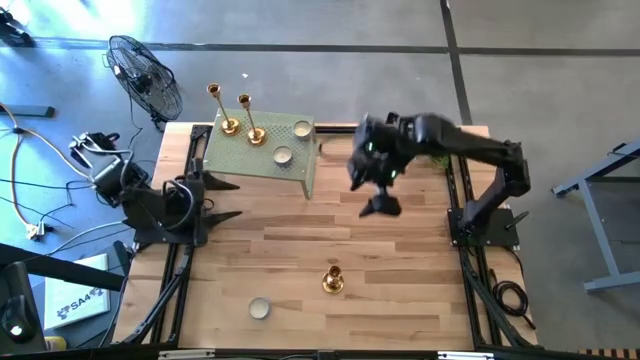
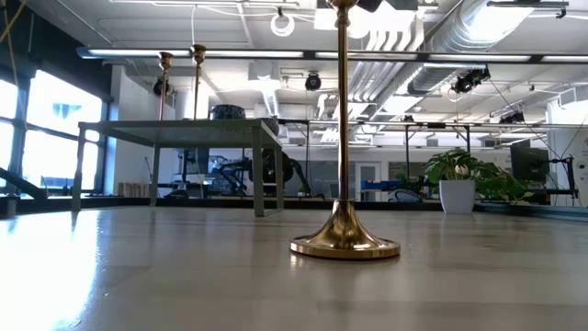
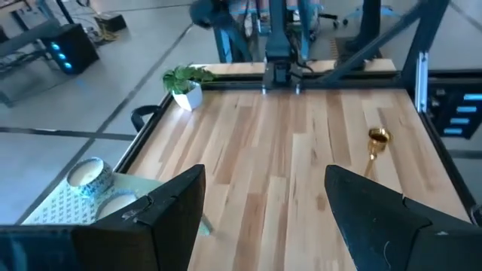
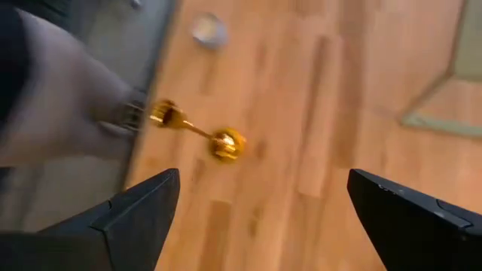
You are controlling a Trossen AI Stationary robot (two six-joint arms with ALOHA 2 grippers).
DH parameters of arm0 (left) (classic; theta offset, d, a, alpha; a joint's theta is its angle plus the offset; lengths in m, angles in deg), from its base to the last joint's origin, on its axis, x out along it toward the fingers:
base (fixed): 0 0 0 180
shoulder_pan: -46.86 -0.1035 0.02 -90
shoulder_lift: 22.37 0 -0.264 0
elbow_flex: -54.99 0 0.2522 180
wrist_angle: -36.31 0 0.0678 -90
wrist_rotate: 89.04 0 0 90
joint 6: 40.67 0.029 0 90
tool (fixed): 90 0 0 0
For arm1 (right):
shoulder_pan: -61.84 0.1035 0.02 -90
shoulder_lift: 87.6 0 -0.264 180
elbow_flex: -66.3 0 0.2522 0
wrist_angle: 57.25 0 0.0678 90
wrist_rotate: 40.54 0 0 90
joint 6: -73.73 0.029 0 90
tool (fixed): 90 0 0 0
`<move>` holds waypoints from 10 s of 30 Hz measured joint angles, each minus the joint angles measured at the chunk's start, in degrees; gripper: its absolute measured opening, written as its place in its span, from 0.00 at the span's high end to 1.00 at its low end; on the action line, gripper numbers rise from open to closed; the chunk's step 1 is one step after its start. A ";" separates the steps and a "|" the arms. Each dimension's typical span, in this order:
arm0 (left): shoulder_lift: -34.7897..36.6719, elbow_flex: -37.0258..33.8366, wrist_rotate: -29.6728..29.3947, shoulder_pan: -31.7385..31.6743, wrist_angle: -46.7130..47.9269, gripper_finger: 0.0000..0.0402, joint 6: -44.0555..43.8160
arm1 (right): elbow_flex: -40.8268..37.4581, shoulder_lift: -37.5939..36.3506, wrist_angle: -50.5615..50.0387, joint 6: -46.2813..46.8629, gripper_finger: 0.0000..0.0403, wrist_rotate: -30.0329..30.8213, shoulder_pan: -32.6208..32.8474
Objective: Pick & Place candle stick holders
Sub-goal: Put the gold candle holder on the shelf
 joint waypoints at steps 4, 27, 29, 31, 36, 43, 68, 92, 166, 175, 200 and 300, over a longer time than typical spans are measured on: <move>-2.93 0.00 1.64 0.02 -2.89 0.34 -0.90 | -3.99 0.04 1.60 7.40 0.06 15.20 7.55; -5.13 -16.65 21.47 0.04 -34.42 0.34 -1.32 | -56.65 -18.61 76.73 36.44 0.06 57.44 39.98; -5.18 -17.96 23.54 0.07 -35.96 0.34 -0.06 | -60.26 -17.45 83.56 33.57 0.06 57.75 40.92; -5.16 -18.79 24.09 0.07 -36.47 0.34 -0.09 | -62.65 -16.38 87.89 32.25 0.07 57.68 41.49; -5.16 -19.69 23.88 0.02 -36.44 0.34 -0.70 | -65.86 -14.35 90.04 35.89 0.06 61.00 42.22; -5.13 -19.69 23.85 0.02 -36.69 0.34 -0.70 | -68.49 -10.29 95.81 35.46 0.06 63.72 42.06; -5.13 -19.69 21.03 -0.02 -36.21 0.34 0.17 | -68.41 -5.16 103.51 41.21 0.06 55.81 41.69; -5.16 -19.64 21.50 0.00 -36.19 0.34 0.09 | -68.39 -5.18 105.24 39.78 0.06 50.88 36.80; -5.18 -19.62 21.49 0.02 -33.97 0.34 -1.23 | -58.92 -2.73 98.81 32.11 0.78 46.19 34.64; -5.13 -19.62 22.84 0.02 -37.45 0.34 -1.29 | -58.92 -11.82 98.72 24.67 0.77 46.86 31.62; -6.25 -19.41 14.54 -11.76 -51.23 0.34 1.02 | -58.87 -26.10 86.28 15.52 0.76 29.21 17.72; -23.91 -1.37 57.03 -47.17 -48.40 0.98 28.23 | -16.74 -10.08 54.68 1.14 0.70 10.37 0.45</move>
